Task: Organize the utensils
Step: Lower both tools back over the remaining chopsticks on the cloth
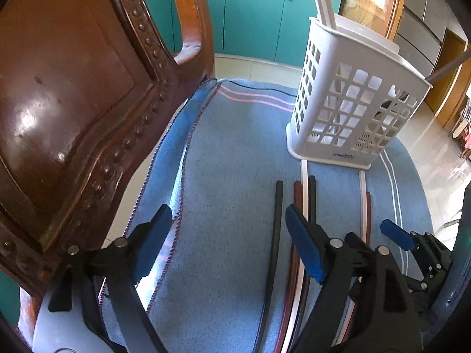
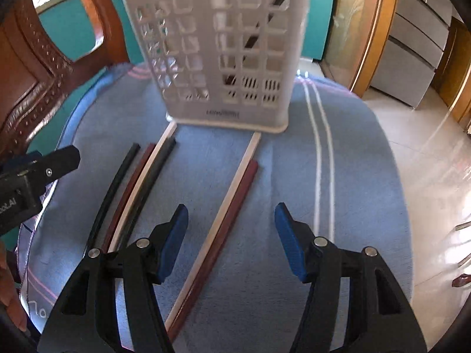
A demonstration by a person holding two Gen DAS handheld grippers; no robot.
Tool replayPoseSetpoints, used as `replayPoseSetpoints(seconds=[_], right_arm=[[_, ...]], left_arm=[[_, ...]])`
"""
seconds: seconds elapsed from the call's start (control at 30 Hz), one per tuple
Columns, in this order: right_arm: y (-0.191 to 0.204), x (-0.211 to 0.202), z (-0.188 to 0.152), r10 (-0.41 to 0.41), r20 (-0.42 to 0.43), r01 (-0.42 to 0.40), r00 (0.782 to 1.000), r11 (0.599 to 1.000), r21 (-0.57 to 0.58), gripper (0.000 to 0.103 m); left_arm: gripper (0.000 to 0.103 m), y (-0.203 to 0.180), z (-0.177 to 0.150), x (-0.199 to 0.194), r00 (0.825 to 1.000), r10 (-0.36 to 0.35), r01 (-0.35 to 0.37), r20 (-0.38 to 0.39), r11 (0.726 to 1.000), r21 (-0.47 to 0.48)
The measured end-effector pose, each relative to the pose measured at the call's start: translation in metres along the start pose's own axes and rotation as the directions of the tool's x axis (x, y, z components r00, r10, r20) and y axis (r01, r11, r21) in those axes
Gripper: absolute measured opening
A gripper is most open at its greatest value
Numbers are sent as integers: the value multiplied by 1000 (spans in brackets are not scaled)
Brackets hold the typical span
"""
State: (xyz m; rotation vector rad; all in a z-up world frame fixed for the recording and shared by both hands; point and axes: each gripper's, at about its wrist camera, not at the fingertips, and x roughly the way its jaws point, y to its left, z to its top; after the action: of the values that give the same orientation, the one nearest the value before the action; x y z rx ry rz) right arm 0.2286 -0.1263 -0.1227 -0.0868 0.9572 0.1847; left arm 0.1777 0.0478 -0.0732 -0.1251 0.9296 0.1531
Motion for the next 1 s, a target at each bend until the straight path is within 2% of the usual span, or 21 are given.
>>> replayPoseSetpoints(seconds=[0.2,0.23,0.27,0.37,0.43,0.5,0.6,0.63,0.73,0.87,1.0], right_arm=[[9,0,-2,-26,-2,26,1000,999,-30,60],[12,2,-1,-30,-1,30,1000,999,-30,54],[13,1,-2,-30,-2,30,1000,999,-31,43],[13,-1,-1,-20,-11,20,1000,999,-29,26],[11,-2,0,4,-21,-4,1000,1000,-14,20],[3,-7,1,30,-34,-30,999,1000,7,19],[-13,-10,2,136,-77,-129,988,988,85,13],[-17,-13,2,171,-80,-162,982,981,110,13],[-29,-24,2,207,-49,-199,977,970,142,12],[-43,-37,3,230,-15,-224,973,959,173,12],[-53,-33,-2,181,-33,-171,983,966,194,13]], left_arm=[[81,-2,-3,8,1000,5,-5,-20,1000,8],[81,-3,-3,10,1000,5,-5,-23,1000,10],[82,-3,-3,12,1000,5,-5,-27,1000,12],[82,-7,-4,17,999,8,-7,-36,1000,20],[82,-9,-4,19,999,9,-8,-43,1000,26],[82,-12,-4,24,999,9,-7,-50,999,36],[82,-10,-3,28,999,10,-9,-52,999,31],[83,-8,-2,30,998,9,-8,-55,1000,19],[83,-2,0,38,998,3,-4,-68,1000,-12],[83,-2,1,45,997,-6,4,-81,1000,-18],[83,-6,1,52,996,-11,10,-93,1000,-3]])
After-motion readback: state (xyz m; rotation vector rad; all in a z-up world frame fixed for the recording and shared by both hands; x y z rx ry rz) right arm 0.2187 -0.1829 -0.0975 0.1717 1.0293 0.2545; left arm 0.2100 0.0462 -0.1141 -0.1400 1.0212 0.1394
